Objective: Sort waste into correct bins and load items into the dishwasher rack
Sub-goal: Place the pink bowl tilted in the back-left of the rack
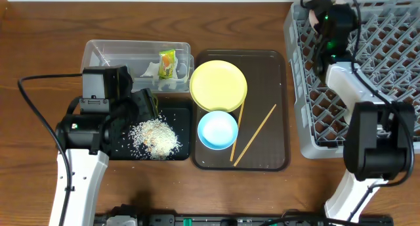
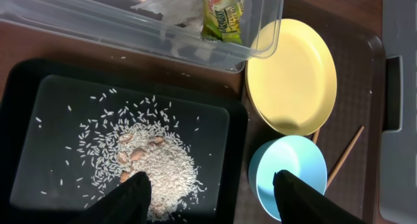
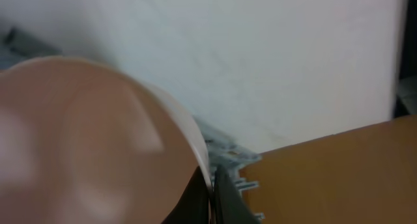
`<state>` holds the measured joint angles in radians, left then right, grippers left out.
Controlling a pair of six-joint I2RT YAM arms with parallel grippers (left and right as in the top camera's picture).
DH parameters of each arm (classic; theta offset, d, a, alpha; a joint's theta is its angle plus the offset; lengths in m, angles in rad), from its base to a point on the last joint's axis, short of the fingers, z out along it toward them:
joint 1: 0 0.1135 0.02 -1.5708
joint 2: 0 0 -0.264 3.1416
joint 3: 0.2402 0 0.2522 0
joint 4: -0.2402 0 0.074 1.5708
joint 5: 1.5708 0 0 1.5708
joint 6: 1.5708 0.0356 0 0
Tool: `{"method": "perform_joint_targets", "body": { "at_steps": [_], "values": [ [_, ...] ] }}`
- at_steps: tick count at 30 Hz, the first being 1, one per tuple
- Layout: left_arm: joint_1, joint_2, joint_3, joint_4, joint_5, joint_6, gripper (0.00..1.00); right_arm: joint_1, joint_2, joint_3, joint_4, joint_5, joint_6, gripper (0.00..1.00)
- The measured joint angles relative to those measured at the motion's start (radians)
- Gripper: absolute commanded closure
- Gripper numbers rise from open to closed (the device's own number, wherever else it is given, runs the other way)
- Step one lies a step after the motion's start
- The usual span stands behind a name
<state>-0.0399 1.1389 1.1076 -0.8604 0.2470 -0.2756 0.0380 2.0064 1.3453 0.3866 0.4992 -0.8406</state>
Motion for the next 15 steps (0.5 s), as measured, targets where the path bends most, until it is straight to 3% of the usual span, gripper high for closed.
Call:
{"method": "perform_joint_targets", "body": {
  "at_steps": [15],
  "values": [
    [0.000, 0.000, 0.000, -0.007, 0.000, 0.000, 0.36, 0.009, 0.016, 0.000, 0.122, 0.080, 0.009, 0.99]
  ]
}}
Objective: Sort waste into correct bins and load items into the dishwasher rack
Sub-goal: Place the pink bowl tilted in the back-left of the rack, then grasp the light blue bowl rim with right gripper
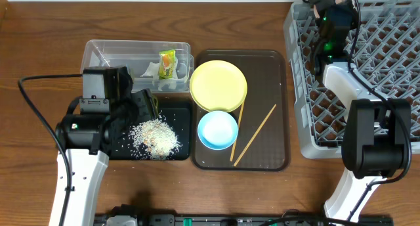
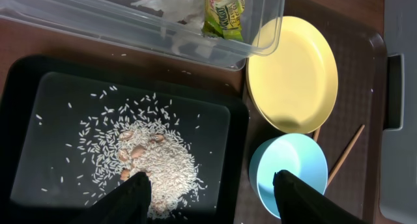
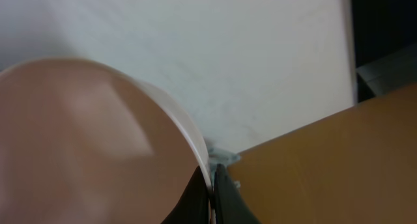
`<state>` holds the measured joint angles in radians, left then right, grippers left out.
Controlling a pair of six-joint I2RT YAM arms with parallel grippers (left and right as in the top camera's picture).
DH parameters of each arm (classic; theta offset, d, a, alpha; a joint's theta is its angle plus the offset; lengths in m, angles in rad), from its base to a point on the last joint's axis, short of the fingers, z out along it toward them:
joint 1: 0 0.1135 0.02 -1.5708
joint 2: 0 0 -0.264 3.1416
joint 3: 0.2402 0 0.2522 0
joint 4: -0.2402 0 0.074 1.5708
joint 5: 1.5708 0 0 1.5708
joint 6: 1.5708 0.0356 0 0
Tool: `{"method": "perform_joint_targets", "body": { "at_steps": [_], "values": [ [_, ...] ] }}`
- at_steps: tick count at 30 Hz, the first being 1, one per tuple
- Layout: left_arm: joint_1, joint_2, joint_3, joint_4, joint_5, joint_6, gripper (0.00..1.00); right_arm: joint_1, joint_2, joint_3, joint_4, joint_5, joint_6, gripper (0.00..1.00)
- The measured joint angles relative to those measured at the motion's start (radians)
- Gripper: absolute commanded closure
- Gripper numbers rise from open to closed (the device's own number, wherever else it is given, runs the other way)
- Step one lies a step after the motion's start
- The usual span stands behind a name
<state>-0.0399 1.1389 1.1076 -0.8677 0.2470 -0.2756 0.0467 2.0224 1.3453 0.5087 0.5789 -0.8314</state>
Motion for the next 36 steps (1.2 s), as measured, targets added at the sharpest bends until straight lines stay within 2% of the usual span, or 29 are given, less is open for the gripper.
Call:
{"method": "perform_joint_targets", "body": {
  "at_steps": [12, 16, 19, 25, 27, 29, 32, 36],
  "values": [
    [0.000, 0.000, 0.000, -0.002, 0.000, 0.000, 0.36, 0.024, 0.029, 0.002, -0.074, 0.021, 0.099, 0.99],
    [0.000, 0.000, 0.000, -0.003, 0.000, 0.000, 0.37, 0.058, 0.033, 0.002, -0.086, 0.076, 0.126, 0.99],
    [0.000, 0.000, 0.000, -0.009, 0.000, 0.000, 0.36, 0.082, 0.032, 0.002, -0.127, 0.149, 0.205, 0.99],
    [0.000, 0.000, 0.000, -0.015, 0.000, 0.000, 0.37, 0.113, -0.032, 0.003, -0.418, 0.150, 0.420, 0.83],
    [0.000, 0.000, 0.000, -0.015, 0.000, 0.000, 0.37, 0.117, -0.072, 0.000, -0.545, 0.080, 0.476, 0.74],
    [0.000, 0.000, 0.000, -0.015, 0.000, 0.000, 0.37, 0.121, -0.119, 0.000, -0.657, 0.005, 0.517, 0.73],
    [0.000, 0.000, 0.000, -0.015, 0.000, 0.000, 0.36, 0.122, -0.208, 0.000, -0.814, -0.115, 0.585, 0.57],
    [0.000, 0.000, 0.000, -0.026, -0.034, 0.000, 0.37, 0.127, -0.325, 0.000, -0.990, -0.309, 0.671, 0.55]
  ]
}}
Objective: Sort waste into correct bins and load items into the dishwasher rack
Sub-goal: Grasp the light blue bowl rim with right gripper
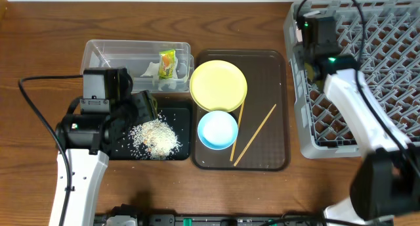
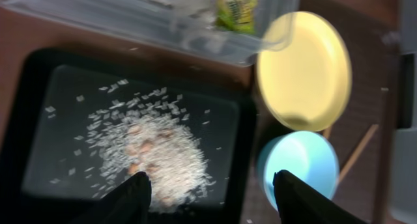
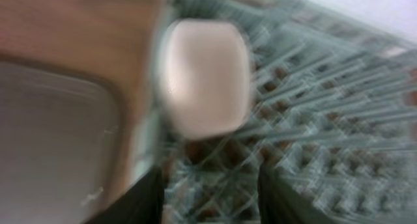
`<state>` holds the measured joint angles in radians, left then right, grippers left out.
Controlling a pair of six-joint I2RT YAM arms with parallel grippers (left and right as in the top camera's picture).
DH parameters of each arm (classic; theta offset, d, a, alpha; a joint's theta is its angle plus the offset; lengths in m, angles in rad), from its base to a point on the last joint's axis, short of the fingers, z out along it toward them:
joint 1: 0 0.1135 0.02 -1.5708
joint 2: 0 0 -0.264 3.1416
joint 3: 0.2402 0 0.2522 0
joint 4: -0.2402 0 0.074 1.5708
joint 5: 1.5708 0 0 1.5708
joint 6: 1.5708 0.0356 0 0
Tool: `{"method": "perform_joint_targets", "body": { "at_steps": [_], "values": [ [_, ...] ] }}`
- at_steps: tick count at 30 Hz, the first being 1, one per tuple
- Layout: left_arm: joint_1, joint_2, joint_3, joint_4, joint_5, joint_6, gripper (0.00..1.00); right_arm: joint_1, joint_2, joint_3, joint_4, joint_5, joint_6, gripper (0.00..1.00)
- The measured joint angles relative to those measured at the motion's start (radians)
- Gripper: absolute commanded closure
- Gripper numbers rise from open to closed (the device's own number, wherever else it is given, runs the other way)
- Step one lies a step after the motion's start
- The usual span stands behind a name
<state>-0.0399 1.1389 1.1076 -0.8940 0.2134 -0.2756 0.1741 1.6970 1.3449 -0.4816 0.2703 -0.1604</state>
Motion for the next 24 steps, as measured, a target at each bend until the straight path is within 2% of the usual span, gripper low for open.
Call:
{"method": "perform_joint_targets", "body": {
  "at_steps": [7, 13, 16, 19, 23, 24],
  "values": [
    [0.000, 0.010, 0.000, -0.089, -0.193, -0.057, 0.36, 0.092, -0.077, 0.000, -0.268, -0.413, 0.126, 0.53],
    [0.000, 0.053, 0.000, -0.095, -0.275, -0.101, 0.36, 0.216, -0.023, -0.034, -0.355, -0.540, 0.161, 0.54],
    [0.000, 0.074, 0.000, -0.095, -0.285, -0.113, 0.37, 0.271, 0.023, -0.065, -0.351, -0.563, 0.178, 0.63],
    [0.000, 0.086, 0.000, -0.095, -0.288, -0.117, 0.37, 0.316, 0.072, -0.093, -0.348, -0.571, 0.209, 0.64],
    [0.000, 0.088, 0.000, -0.095, -0.289, -0.117, 0.36, 0.358, 0.145, -0.109, -0.335, -0.575, 0.247, 0.76],
    [0.000, 0.088, 0.000, -0.095, -0.289, -0.117, 0.36, 0.366, 0.162, -0.111, -0.325, -0.576, 0.258, 0.82]
  ]
}}
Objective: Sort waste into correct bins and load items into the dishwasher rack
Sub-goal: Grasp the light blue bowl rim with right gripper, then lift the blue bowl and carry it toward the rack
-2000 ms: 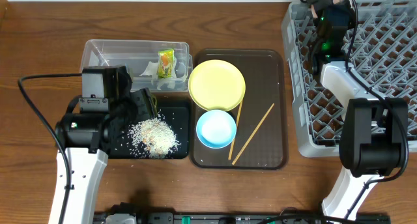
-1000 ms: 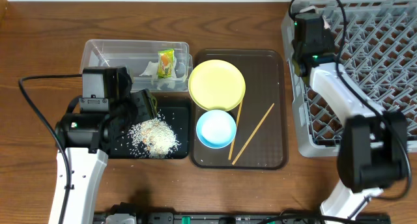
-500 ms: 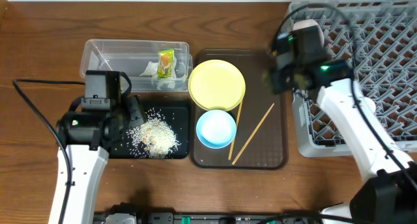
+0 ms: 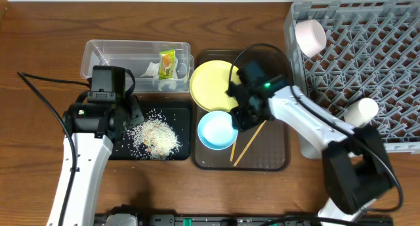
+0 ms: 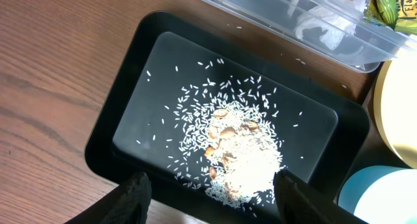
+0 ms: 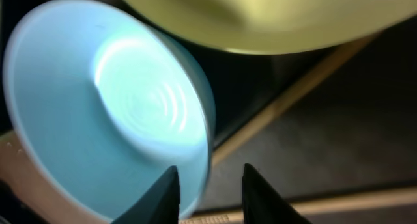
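Note:
My right gripper (image 4: 241,117) (image 6: 208,178) is open low over the brown tray (image 4: 269,150), its fingers on either side of the right rim of the light blue bowl (image 4: 215,131) (image 6: 130,113). The yellow plate (image 4: 213,85) (image 6: 260,15) lies just beyond, and two wooden chopsticks (image 4: 252,139) (image 6: 287,100) lie to the right. A pink cup (image 4: 310,37) rests in the grey dishwasher rack (image 4: 367,62). My left gripper (image 4: 128,114) (image 5: 212,191) hangs open above the black tray (image 4: 186,108) (image 5: 124,100) holding rice (image 4: 156,135) (image 5: 241,152).
A clear bin (image 4: 111,55) (image 5: 313,15) behind the black tray holds a green snack packet (image 4: 167,63) and crumpled white paper (image 4: 149,69). The rack fills the right side of the table. Bare wood shows at the left and front.
My right gripper has moved from the rack's near left corner to the blue bowl on the brown tray, still open. My left gripper has shifted a little leftward over the black tray.
At first my right gripper held the pink cup at the rack's far left corner, and likewise half a second later. Then the cup lay in the rack with the gripper open beside it. Now that gripper straddles the blue bowl's rim. My left gripper stayed open over the rice.

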`<state>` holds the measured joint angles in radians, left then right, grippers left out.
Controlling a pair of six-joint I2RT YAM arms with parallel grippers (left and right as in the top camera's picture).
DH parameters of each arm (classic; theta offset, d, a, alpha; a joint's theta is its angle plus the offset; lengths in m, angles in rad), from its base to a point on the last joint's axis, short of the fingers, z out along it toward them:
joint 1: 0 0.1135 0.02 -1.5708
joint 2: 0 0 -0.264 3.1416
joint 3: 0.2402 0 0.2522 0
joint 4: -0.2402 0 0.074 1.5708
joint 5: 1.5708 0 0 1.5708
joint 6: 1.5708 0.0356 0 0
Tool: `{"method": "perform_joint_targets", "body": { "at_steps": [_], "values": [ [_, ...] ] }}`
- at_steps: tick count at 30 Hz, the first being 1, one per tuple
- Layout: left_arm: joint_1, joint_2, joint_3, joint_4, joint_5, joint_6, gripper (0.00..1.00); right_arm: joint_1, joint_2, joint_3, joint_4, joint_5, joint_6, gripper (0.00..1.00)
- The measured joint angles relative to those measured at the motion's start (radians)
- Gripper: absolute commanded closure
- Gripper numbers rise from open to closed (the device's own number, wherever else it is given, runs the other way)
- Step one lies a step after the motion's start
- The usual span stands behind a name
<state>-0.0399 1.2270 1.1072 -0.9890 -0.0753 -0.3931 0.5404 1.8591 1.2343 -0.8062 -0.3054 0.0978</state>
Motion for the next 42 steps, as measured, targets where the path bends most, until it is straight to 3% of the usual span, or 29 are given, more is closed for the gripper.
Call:
{"method": "perform_joint_targets", "body": {
  "at_steps": [2, 10, 17, 22, 27, 36, 42],
  "values": [
    [0.000, 0.000, 0.000, 0.000, 0.000, 0.000, 0.36, 0.008, 0.021, -0.001, 0.025, -0.001, 0.016, 0.98],
    [0.000, 0.000, 0.000, 0.000, -0.003, 0.000, 0.36, -0.003, 0.021, 0.013, 0.040, 0.014, 0.059, 0.99],
    [0.000, 0.000, 0.000, 0.000, -0.003, 0.000, 0.36, -0.157, -0.162, 0.127, 0.046, 0.238, 0.055, 0.99],
    [0.000, 0.000, 0.000, 0.000, -0.003, 0.000, 0.36, -0.293, -0.321, 0.169, 0.269, 0.577, 0.037, 0.99],
    [0.000, 0.000, 0.000, 0.002, -0.003, 0.000, 0.36, -0.411, -0.333, 0.177, 0.529, 0.864, -0.051, 0.99],
    [0.000, 0.000, -0.001, 0.004, -0.004, 0.000, 0.36, -0.555, -0.155, 0.176, 0.956, 1.125, -0.318, 0.99],
    [0.000, 0.000, -0.002, 0.004, -0.003, 0.000, 0.36, -0.594, 0.002, 0.175, 1.209, 1.186, -0.505, 0.99]
  ]
}}
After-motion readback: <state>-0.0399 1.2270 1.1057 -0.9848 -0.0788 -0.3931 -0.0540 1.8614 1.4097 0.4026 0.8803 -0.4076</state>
